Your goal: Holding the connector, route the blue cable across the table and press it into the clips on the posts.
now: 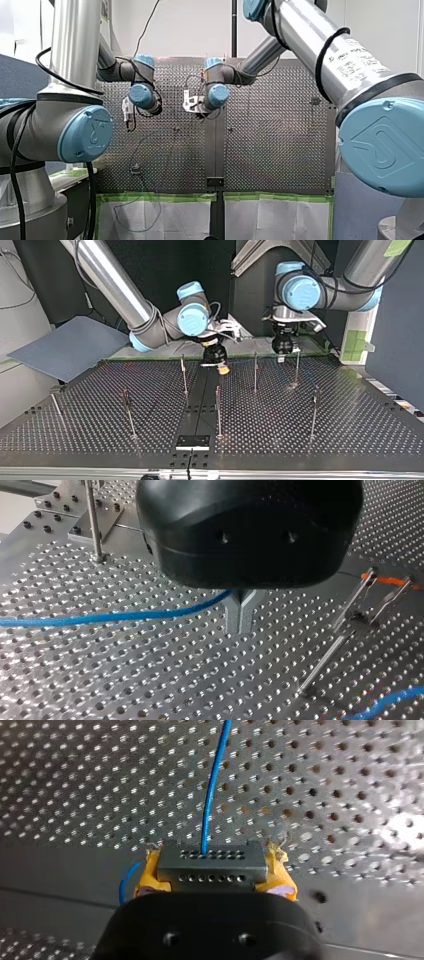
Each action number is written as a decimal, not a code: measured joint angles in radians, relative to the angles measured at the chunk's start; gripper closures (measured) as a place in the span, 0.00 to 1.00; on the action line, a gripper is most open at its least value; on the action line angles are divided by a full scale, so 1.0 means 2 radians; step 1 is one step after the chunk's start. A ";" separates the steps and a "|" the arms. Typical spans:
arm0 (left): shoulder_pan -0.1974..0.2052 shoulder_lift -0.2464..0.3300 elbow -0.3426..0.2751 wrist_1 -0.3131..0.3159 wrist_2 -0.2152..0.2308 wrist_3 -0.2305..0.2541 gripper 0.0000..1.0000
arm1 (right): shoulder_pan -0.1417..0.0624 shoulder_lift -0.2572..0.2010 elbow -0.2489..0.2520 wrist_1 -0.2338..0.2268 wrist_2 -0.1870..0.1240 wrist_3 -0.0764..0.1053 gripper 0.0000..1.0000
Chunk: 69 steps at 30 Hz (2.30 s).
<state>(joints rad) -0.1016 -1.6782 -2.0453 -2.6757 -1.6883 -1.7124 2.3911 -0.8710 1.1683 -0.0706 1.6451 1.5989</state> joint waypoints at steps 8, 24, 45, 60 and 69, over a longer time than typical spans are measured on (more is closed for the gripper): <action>-0.006 -0.030 -0.002 0.028 0.012 -0.006 1.00 | -0.002 0.000 0.020 -0.001 -0.002 -0.007 1.00; -0.009 -0.081 -0.003 0.051 0.015 -0.013 1.00 | -0.009 0.015 0.025 -0.002 -0.038 -0.010 1.00; 0.011 -0.111 0.006 0.086 0.034 -0.028 1.00 | -0.035 0.027 0.025 -0.017 -0.064 0.008 1.00; 0.007 -0.114 0.005 0.082 0.043 -0.039 1.00 | -0.039 0.028 0.025 -0.017 -0.065 0.008 1.00; 0.002 -0.114 -0.003 0.078 0.038 -0.036 1.00 | -0.040 0.029 0.025 -0.017 -0.065 0.008 1.00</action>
<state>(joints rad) -0.0977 -1.9069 -2.0506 -2.5201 -1.6117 -1.7841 2.3115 -0.8133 1.2188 -0.1045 1.5155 1.6156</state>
